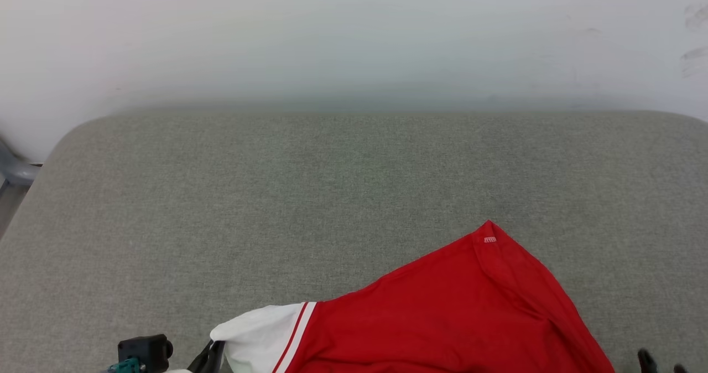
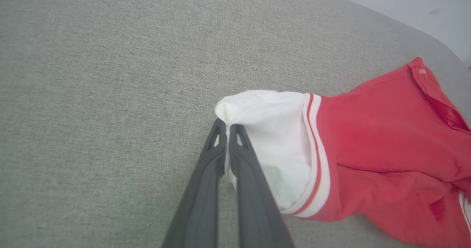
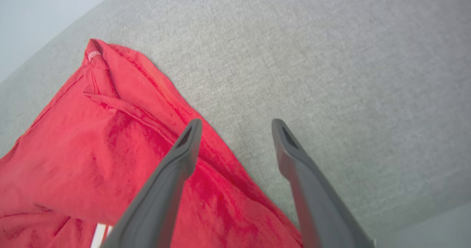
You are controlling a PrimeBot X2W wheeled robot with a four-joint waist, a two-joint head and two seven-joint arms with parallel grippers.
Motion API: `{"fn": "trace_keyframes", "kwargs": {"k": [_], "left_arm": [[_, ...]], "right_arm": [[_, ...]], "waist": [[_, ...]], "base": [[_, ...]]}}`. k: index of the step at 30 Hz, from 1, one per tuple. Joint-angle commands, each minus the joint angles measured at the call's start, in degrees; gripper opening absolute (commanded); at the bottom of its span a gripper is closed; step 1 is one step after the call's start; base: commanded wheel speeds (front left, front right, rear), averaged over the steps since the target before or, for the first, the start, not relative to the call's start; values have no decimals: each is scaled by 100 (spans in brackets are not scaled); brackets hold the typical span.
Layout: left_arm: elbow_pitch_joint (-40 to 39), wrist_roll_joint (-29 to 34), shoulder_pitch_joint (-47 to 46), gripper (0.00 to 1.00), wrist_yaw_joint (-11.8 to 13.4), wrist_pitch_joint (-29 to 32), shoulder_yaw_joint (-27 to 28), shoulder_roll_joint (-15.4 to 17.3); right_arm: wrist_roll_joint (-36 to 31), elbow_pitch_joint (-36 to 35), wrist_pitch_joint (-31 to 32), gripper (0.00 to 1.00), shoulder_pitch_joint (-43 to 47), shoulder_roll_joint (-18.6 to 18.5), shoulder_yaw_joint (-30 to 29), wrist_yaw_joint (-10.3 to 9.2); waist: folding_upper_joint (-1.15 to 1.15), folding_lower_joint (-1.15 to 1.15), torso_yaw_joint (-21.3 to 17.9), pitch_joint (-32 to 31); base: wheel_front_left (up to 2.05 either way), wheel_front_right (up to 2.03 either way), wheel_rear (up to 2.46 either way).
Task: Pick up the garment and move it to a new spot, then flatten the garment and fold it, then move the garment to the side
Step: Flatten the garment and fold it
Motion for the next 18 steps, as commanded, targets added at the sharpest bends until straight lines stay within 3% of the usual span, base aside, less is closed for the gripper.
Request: {"fn": "trace_keyframes", "kwargs": {"k": [1,5,8,18], "left_arm": [[-35,-2,-26,0,3,20,-12,6],[-116,59,-179,0,-3,-25,9,5],[-196,75,-254,0,-9,-80,48,-10],[-327,192,-741,0,-207,-149,-20,-119]], "right_arm": [[-156,-23,-203,100,-195,-4,6,-4],[-546,67,-421,100,-817,-3,165,-4],[-692,249,-219,100,-1394,-92,439,-4],[-485,918,1724,100,-2979,-1024,1539,-4]], "waist": [[0,1,25,19],[0,1,103,160],[0,1,166,330],[0,1,638,907]], "base": [[0,0,0],[0,0,0],[0,0,0],[0,0,0]]}}
